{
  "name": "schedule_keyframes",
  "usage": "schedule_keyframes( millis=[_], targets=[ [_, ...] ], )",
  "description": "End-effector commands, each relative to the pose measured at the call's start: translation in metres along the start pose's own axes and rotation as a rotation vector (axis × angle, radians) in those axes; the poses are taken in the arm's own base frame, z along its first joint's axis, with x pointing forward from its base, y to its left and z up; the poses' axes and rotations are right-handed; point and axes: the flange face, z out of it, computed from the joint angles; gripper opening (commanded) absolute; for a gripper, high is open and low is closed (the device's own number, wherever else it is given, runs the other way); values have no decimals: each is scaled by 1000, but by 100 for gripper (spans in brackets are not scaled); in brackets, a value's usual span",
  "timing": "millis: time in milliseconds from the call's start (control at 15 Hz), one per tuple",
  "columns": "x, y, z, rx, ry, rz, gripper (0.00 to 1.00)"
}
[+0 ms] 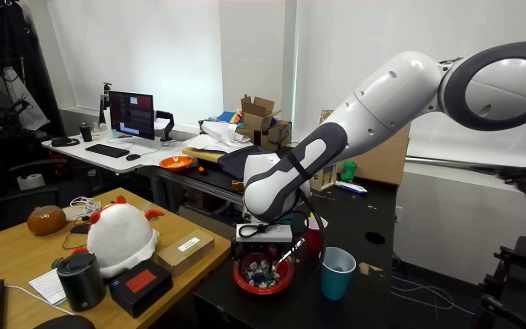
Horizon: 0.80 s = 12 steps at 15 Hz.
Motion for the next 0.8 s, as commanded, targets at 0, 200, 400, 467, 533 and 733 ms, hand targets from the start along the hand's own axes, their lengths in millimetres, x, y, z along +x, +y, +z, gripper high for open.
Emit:
schedule_keyframes(
  millis=[0,200,400,467,533,733],
  targets=[
    [-16,9,-20,-23,25,27,100],
    [-23,14,-19,-59,10,-15,100],
    [-28,19,-13,-80,9,-47,100],
    [-28,19,-12,-78,16,-23,100],
    [-27,20,-10,-70,23,13,100],
    [-17,25,-9,-57,32,116,100]
  ],
)
